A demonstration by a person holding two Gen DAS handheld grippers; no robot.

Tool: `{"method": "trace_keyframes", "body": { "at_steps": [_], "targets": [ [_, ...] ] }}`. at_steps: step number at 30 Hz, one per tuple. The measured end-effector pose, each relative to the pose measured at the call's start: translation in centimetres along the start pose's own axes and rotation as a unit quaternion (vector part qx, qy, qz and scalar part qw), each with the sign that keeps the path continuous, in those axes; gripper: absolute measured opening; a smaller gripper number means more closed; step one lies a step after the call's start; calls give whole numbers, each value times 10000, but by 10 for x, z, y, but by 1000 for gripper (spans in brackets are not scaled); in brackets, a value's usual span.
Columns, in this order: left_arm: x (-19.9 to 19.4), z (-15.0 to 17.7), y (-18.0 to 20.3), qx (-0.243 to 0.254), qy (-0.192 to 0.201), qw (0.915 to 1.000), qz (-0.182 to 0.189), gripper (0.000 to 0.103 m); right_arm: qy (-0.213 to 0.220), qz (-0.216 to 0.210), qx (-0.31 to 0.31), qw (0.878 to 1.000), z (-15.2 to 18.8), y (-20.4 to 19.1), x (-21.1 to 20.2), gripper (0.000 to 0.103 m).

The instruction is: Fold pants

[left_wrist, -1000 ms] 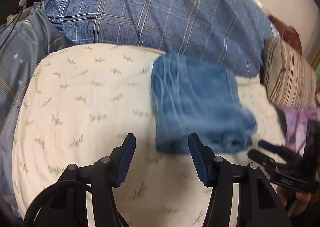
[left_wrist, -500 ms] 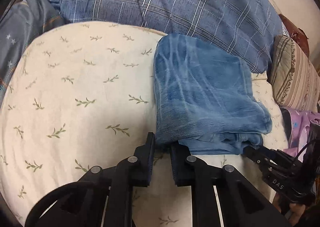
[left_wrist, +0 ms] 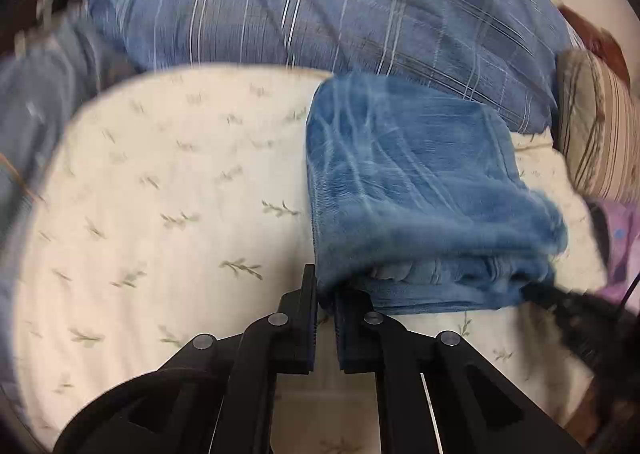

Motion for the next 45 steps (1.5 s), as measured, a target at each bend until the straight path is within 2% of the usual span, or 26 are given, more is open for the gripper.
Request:
{"method": "trace_keyframes", "body": {
  "at_steps": [1, 3, 5, 6, 9, 10, 12, 14, 17, 19, 20, 21, 22, 24, 26, 28, 30, 34, 38, 39, 40, 41, 43, 45],
  "targets": [
    [-3, 1, 5, 165, 66, 9998, -58, 6, -12, -89, 101, 9999, -2, 3, -3, 8],
    [7, 6, 10, 384, -103, 9991, -165, 6, -159, -83, 171, 9997, 1, 9, 2, 8],
    [20, 12, 5, 292, -352, 9988, -189, 6, -359, -81, 235, 9990, 5, 12, 12, 7],
    [19, 10, 5, 249, -339, 9990, -162, 6, -361, -67, 188, 9991, 5, 11, 12, 7],
    [9, 1, 7, 249, -70, 9996, -100, 6, -37, -69, 47, 10000, -3, 5, -6, 7],
    [15, 4, 6, 227, -177, 9995, -115, 6, 25, -83, 20, 10000, -4, 5, -8, 7],
    [24, 11, 5, 230, -373, 9989, -152, 7, -274, -83, 107, 9995, 4, 9, 8, 8],
    [25, 9, 9, 382, -290, 9987, -195, 8, -383, -92, 112, 9992, 7, 10, 15, 9],
    [21, 9, 12, 419, -287, 9985, -187, 11, -243, -105, 91, 9996, 3, 8, 10, 19],
    [13, 7, 14, 556, -347, 9978, -91, 17, -290, -133, -18, 9995, 1, 6, 9, 32],
    [5, 4, 16, 592, -275, 9979, 2, 19, -296, -258, -145, 9991, -1, 5, 4, 41],
    [-8, 0, 17, 697, -99, 9973, 190, 27, -308, -459, -255, 9981, -4, 4, -2, 53],
    [-14, -4, 17, 767, 15, 9966, 291, 34, -324, -649, -354, 9967, -6, 5, -7, 58],
    [-28, -10, 17, 814, 320, 9953, 405, 42, -73, -1030, -567, 9930, -14, 8, -28, 67],
    [-31, -8, 15, 760, 381, 9955, 415, 44, 148, -1441, -267, 9891, -21, 15, -40, 67],
    [-24, -4, 15, 825, 202, 9959, 312, 43, 308, -1788, 294, 9830, -29, 23, -43, 67],
    [-19, 0, 18, 826, 78, 9960, 334, 43, 303, -1845, 591, 9806, -35, 24, -35, 67],
    [-14, -2, 21, 874, -11, 9954, 396, 43, 179, -1609, 1193, 9796, -47, 27, -8, 65],
    [-3, 1, 17, 860, -123, 9960, 191, 43, -110, -1465, 1513, 9775, -47, 28, 22, 32],
    [-1, 2, 14, 755, -146, 9969, 189, 36, -105, -1442, 1532, 9776, -45, 28, 24, 29],
    [1, 1, 12, 625, -147, 9977, 214, 22, -57, -1432, 1519, 9780, -43, 27, 20, 27],
    [3, 0, 10, 478, -154, 9983, 299, 17, -25, -1395, 1461, 9794, -43, 26, 17, 23],
    [-1, -3, 8, 455, -30, 9984, 319, 8, 56, -1328, 1367, 9817, -43, 26, 7, 17],
    [-2, -4, 7, 476, 10, 9985, 275, 8, -21, -1268, 1224, 9843, -42, 23, 0, 15]
  ]
}}
Point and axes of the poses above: each gripper's, at about its wrist camera, not at the fingertips, and x roughly the way its jaws point, y to its right, z to its underside, the point moved 2 cm from there along x, roughly the way its jaws point, and after that the axes turned 12 degrees about y, right-handed, at the moved point
